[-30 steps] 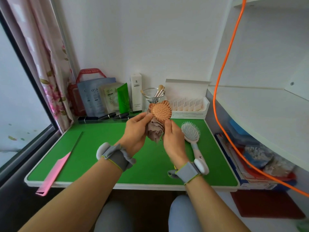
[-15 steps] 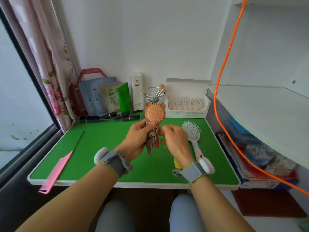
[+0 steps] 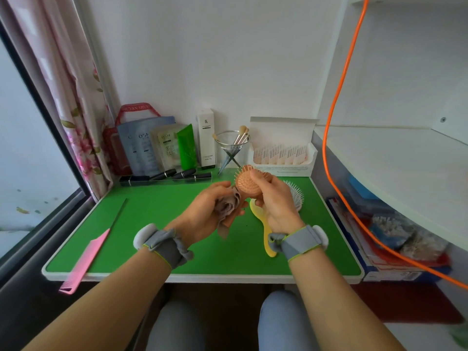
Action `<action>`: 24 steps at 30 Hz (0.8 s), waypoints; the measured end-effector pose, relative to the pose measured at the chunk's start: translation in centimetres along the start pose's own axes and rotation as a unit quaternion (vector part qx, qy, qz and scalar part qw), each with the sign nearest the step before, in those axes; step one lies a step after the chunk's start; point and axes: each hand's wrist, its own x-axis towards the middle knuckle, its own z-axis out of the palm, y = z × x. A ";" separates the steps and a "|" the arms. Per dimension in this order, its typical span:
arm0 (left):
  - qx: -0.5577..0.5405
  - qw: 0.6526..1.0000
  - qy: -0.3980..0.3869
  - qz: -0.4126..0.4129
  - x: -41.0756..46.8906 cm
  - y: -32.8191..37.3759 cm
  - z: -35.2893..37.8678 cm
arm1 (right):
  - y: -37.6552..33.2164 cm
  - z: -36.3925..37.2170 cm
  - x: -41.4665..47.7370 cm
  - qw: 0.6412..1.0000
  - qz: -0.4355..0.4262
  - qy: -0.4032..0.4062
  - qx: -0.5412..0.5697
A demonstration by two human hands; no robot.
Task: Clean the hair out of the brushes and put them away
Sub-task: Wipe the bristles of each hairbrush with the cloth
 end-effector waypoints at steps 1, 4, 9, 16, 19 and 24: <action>0.024 1.000 -0.002 0.012 0.1 -0.1 0.0 | 0.1 0.1 0.0 1.000 -0.004 0.008 0.009; 0.194 0.979 -0.010 0.064 0.1 -1.0 0.3 | 0.3 0.4 -0.1 0.999 -0.037 0.012 0.023; 0.193 0.980 -0.042 0.039 0.2 -0.9 0.1 | 0.0 0.5 -0.3 0.997 -0.057 -0.033 0.033; 0.180 0.983 -0.032 0.028 0.4 -0.5 1.0 | 0.0 0.6 -0.3 0.997 -0.034 -0.029 0.065; 0.248 0.967 -0.021 0.060 0.5 -0.8 0.9 | 0.0 0.2 -0.1 0.997 -0.038 -0.003 0.068; 0.283 0.957 -0.058 0.031 0.2 -0.4 -0.5 | -0.2 -0.4 0.5 0.996 -0.037 0.019 0.082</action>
